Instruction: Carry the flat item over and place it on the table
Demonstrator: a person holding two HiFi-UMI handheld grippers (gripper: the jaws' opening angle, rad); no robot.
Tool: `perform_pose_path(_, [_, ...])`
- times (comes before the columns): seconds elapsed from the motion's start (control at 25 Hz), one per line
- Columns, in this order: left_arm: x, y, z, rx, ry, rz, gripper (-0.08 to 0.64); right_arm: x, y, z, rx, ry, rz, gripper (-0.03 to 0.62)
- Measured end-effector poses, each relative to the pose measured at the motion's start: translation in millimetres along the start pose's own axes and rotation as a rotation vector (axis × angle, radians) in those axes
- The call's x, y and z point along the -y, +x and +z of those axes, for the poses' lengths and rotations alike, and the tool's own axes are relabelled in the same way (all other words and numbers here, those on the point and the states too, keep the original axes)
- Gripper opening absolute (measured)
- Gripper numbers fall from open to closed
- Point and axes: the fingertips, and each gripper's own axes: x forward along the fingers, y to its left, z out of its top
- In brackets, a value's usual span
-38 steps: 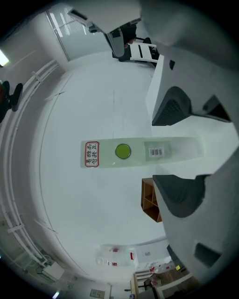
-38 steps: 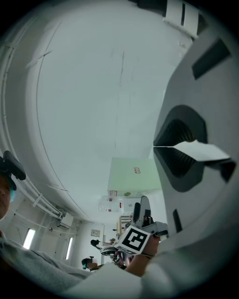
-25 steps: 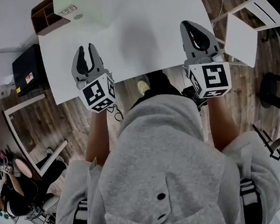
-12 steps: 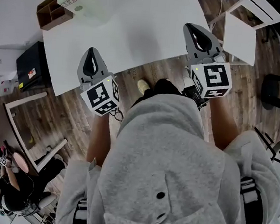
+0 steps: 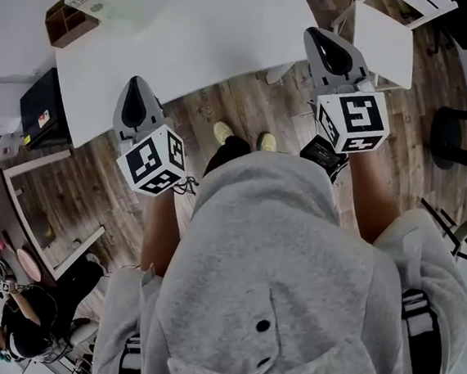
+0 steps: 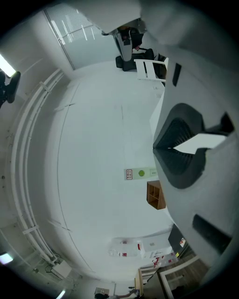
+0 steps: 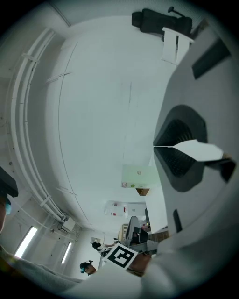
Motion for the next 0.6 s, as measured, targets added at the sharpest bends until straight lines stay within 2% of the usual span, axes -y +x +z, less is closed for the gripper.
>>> perform_pose_path(0.28, [29,-30,-2,0.015,0.002,0.012,0.021,16,-40,-13,0.020,0.001,-0.003,0.028])
perform_pose_path(0.6, [42,-38,1,0.026,0.012,0.023,0.021,21,-48,-15,0.038,-0.008,0.017,0.028])
